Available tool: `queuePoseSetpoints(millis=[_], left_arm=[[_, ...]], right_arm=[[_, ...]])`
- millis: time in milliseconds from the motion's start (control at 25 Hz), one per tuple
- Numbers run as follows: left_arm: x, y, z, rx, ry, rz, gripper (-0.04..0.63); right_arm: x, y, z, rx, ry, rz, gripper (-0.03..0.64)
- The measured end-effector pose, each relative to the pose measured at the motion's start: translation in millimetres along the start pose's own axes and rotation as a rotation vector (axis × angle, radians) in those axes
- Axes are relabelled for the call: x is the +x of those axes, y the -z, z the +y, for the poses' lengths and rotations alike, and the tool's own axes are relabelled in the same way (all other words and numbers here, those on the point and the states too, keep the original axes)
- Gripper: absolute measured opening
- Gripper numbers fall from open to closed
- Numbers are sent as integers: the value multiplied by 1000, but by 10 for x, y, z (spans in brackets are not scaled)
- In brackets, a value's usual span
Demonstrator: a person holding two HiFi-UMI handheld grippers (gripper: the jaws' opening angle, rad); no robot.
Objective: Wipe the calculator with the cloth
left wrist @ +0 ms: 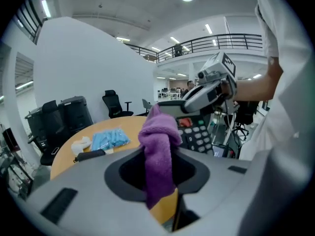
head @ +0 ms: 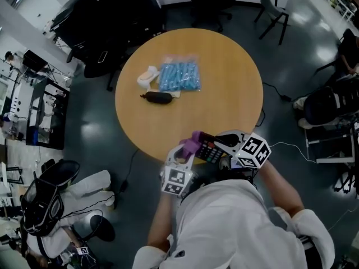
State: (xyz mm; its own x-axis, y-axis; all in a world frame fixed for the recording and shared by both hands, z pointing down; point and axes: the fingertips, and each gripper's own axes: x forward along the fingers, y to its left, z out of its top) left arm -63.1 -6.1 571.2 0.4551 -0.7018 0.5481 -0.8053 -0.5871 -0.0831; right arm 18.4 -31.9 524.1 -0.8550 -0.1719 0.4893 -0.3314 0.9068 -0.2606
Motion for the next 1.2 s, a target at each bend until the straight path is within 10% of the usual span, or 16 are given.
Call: queuePoseSetpoints(millis=[680, 960, 1200], left_arm=[[53, 551, -321, -57, 116, 125, 112], [-225, 553, 195, -50, 152, 168, 112], [-607, -793, 476, 276, 274, 124, 112]], right_arm=[[-286, -210, -234, -108, 91, -57, 52], [-394, -251, -57, -576, 182, 6, 52], [-369, -124, 323, -930, 126, 82, 52]])
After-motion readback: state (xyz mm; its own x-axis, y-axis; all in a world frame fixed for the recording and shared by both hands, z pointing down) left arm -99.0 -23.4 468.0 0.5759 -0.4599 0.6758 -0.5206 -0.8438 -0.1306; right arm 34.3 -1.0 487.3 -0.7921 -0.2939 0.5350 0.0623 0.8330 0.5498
